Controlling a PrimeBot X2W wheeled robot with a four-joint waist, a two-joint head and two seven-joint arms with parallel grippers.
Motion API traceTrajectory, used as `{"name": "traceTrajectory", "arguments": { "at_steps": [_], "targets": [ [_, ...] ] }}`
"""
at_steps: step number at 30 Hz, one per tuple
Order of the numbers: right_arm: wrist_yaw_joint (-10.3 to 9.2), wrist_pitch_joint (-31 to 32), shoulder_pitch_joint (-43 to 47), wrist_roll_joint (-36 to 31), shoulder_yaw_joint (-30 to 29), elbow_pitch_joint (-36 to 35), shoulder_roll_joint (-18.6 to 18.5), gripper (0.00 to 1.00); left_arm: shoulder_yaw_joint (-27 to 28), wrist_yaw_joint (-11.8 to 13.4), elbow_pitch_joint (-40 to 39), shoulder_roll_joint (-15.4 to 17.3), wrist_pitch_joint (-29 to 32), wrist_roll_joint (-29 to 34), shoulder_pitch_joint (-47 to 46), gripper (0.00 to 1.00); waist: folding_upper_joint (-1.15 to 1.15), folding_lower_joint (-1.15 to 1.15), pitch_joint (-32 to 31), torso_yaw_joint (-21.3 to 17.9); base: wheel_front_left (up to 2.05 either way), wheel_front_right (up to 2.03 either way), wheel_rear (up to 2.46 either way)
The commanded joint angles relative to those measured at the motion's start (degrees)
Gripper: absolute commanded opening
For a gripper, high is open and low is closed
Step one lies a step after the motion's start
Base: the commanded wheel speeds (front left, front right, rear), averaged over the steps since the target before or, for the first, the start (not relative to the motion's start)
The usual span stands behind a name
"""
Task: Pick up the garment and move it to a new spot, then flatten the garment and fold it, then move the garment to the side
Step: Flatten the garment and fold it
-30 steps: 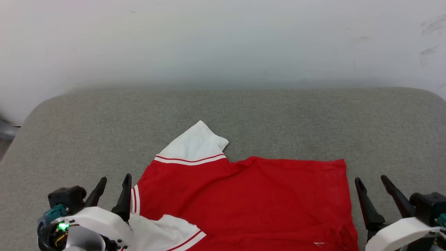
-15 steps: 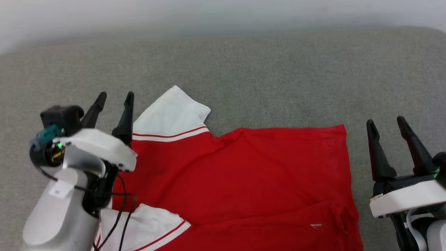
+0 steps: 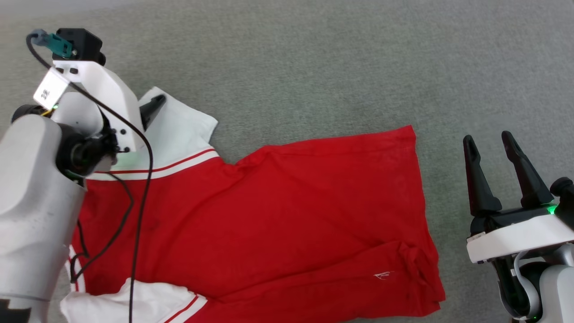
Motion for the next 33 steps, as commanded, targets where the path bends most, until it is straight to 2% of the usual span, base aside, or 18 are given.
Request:
{"name": "traceTrajectory", "arguments": {
  "at_steps": [1,7,10,11,12,13,17,22,27,33],
  "targets": [
    [-0.02,-0.4,-0.8,0.5,0.1,0.3,0.4,1.0,-0.3,0.5,1.4,0.6,3.0,-0.5,-1.3,1.0,0.0,-0.02,1.2,-1.4,0.0,0.0,0.0],
    [-0.02,-1.0,-1.4,1.8,0.2,1.8,1.0,1.0,-1.9,2.2,7.3,1.0,15.9,-3.3,-2.2,1.0,0.0,-0.02,3.2,-3.2,0.0,0.0,0.0],
    [-0.02,-0.9,-1.7,2.4,0.3,2.8,1.3,1.0,-3.2,4.2,10.1,0.1,22.1,-4.4,-0.4,1.0,0.0,-0.02,4.0,-3.6,0.0,0.0,0.0],
    [-0.02,-0.7,-1.8,2.6,0.3,3.1,1.3,1.0,-3.4,4.8,10.8,-0.4,23.5,-4.9,0.4,0.65,0.0,-0.02,4.1,-3.7,0.0,0.0,0.0],
    [-0.02,-0.5,-1.8,3.2,0.4,3.4,1.3,1.0,-3.6,5.0,11.1,-0.7,24.3,-5.1,0.8,0.23,0.0,-0.02,4.3,-3.8,0.0,0.0,0.0],
    [-0.02,-0.2,-2.0,3.5,0.5,3.6,1.3,1.0,-3.8,5.4,11.4,-0.9,25.1,-5.4,1.3,0.0,0.0,-0.02,4.4,-3.9,0.0,0.0,0.0],
    [-0.02,1.2,-2.5,5.8,-0.8,5.3,0.9,1.0,-3.4,4.7,10.6,-2.2,23.0,-6.1,2.2,0.0,0.0,-0.02,4.1,-3.5,0.0,0.0,0.0],
    [-0.02,7.0,-4.1,9.0,-1.1,9.7,-2.1,1.0,-2.7,2.9,8.9,-1.8,17.7,-5.3,0.9,0.0,0.0,-0.02,2.2,-1.8,0.0,0.0,0.0],
    [-0.02,17.6,-7.8,12.0,1.1,12.9,-6.7,1.0,-2.3,1.5,5.7,-1.4,10.1,-2.6,-1.7,0.0,0.0,-0.02,0.0,1.0,0.0,0.0,0.0],
    [-0.02,30.9,-13.7,14.8,5.5,15.0,-12.0,1.0,-3.2,0.0,1.9,-2.7,4.7,-1.4,-2.7,0.0,0.0,-0.02,-1.0,4.7,0.0,0.0,0.0]
  ]
}}
